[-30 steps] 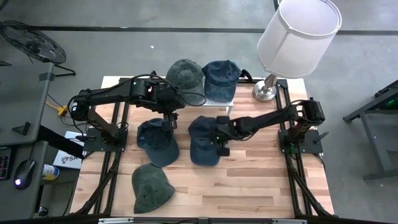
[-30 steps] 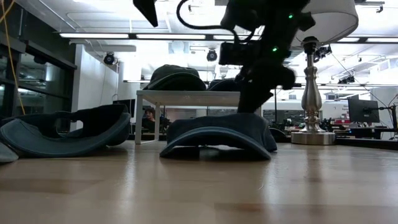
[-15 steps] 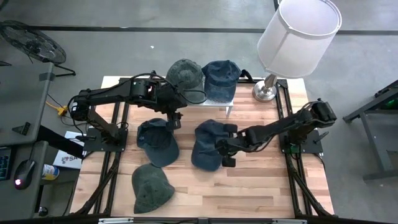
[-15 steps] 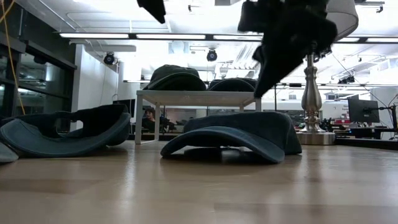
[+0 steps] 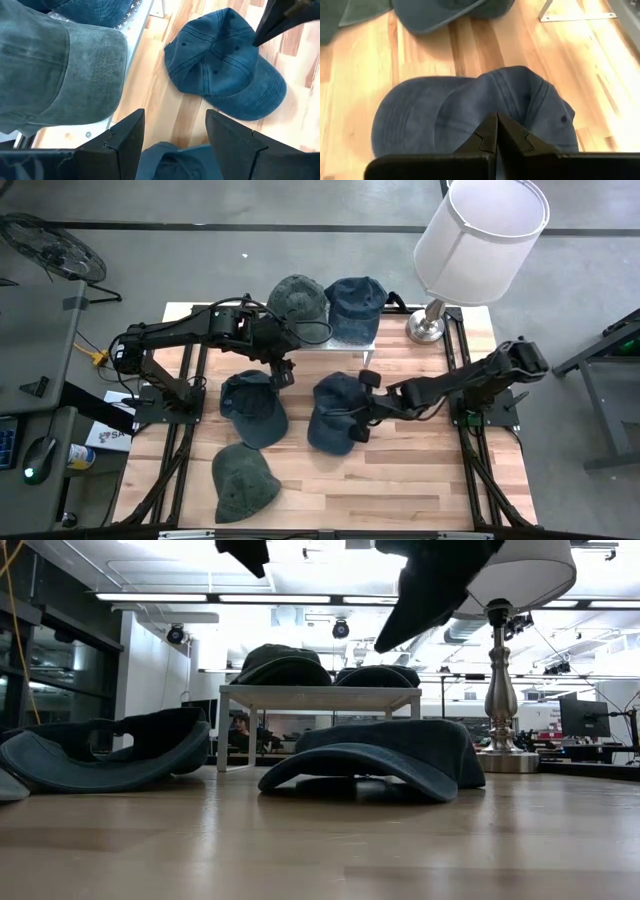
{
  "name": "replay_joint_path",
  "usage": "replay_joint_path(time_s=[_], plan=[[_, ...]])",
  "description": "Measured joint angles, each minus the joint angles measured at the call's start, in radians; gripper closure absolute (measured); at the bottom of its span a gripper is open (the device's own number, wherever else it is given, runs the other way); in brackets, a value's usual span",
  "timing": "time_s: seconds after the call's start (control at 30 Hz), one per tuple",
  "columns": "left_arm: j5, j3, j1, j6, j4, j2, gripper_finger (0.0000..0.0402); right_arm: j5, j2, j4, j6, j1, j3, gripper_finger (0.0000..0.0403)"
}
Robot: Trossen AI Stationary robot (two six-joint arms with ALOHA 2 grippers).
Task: Pick & Place hat
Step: Stack the right blue cap on top of the blue cap on the shelf
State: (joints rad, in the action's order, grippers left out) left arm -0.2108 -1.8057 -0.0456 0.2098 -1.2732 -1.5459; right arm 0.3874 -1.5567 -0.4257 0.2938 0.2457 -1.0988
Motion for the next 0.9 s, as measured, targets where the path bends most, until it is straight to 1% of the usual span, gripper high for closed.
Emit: replay_joint_path(time_s=[0.1,0.2,0.33,0.43,0.57,0.67,0.8,0.9], plan=[[0.0,0.0,0.0,0.015,0.0,0.0,0.0195,-0.001,-0.008,0.011,0.032,-0.021,0.0,0.0403],[-0.001,0.0,0.0,0.028,-0.001,0.0,0.0195,-0.035,-0.009,0.01,0.045,-0.045,0.0,0.0403],[-0.001,0.0,0.0,0.035,-0.002,0.0,0.0195,-0.108,-0.009,0.005,0.003,-0.07,0.0,0.0398],[-0.001,0.0,0.0,0.035,-0.002,0.0,0.0195,-0.131,-0.009,0.001,-0.035,-0.078,0.0,0.0383],[-0.002,0.0,0.0,0.037,-0.002,0.0,0.0195,-0.136,-0.009,-0.004,-0.067,-0.078,0.0,0.0342],[-0.002,0.0,0.0,0.05,-0.003,0.0,0.0195,-0.152,-0.009,-0.004,-0.089,-0.078,0.0,0.0296],[-0.002,0.0,0.0,0.057,-0.01,0.0,0.0195,-0.135,-0.009,-0.004,-0.096,-0.077,0.0,0.0233],[-0.002,0.0,0.0,0.058,-0.009,0.0,0.0195,-0.124,-0.024,-0.015,-0.095,-0.083,0.0,0.0202]])
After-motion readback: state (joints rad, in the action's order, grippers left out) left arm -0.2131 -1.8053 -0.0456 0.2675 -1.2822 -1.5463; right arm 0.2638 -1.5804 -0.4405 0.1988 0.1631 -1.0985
